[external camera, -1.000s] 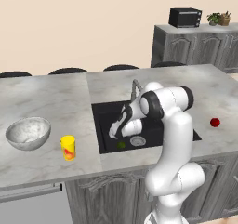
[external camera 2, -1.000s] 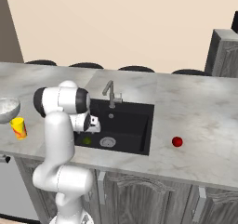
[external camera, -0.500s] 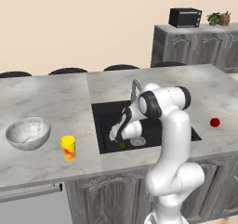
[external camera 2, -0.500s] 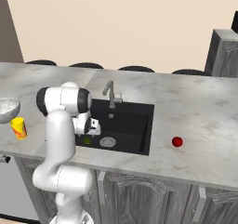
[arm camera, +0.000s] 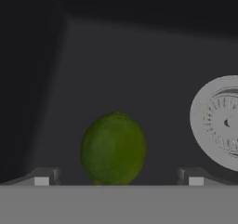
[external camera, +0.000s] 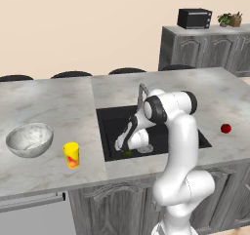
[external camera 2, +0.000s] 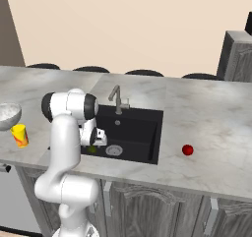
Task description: Remove the lime and apple from the sink. Then move the bowl and cup from the counter to the sink for washing.
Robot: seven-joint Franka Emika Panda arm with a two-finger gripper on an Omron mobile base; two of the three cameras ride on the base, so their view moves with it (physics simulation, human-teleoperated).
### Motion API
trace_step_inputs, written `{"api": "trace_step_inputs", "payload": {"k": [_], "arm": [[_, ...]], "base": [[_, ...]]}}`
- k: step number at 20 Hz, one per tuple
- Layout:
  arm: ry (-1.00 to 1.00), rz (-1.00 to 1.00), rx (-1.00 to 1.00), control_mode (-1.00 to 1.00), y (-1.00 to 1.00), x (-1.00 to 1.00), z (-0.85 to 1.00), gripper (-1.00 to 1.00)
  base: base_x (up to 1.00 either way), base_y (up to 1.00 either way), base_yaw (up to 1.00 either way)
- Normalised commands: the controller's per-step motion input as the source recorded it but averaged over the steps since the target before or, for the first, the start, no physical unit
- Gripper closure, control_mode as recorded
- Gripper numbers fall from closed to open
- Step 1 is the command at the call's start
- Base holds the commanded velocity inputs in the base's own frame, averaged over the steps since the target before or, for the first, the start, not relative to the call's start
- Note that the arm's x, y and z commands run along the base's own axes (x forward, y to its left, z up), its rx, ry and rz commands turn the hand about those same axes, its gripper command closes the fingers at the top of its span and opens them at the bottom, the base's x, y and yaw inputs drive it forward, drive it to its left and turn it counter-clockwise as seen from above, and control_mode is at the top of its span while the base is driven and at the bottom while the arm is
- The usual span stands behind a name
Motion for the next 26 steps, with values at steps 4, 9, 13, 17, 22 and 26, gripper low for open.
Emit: {"api": "trace_step_inputs", "payload": {"k": [4,9,13,17,22,26], "arm": [[0.0,0.0,0.0,-1.0,0.01,0.04,-0.17,-1.0],[-0.01,0.0,0.0,-1.0,0.01,0.07,-0.16,-1.0],[-0.02,0.0,0.0,-1.0,0.02,0.09,-0.14,-1.0],[-0.01,0.0,0.0,-1.0,0.03,0.04,-0.13,-1.0],[0.0,0.0,0.0,-1.0,0.03,0.02,-0.13,-1.0],[0.0,0.0,0.0,-1.0,0.04,0.01,-0.12,-1.0]], "base": [[0.0,0.0,0.0],[0.0,0.0,0.0],[0.0,0.0,0.0],[0.0,0.0,0.0],[0.0,0.0,0.0],[0.0,0.0,0.0]]}}
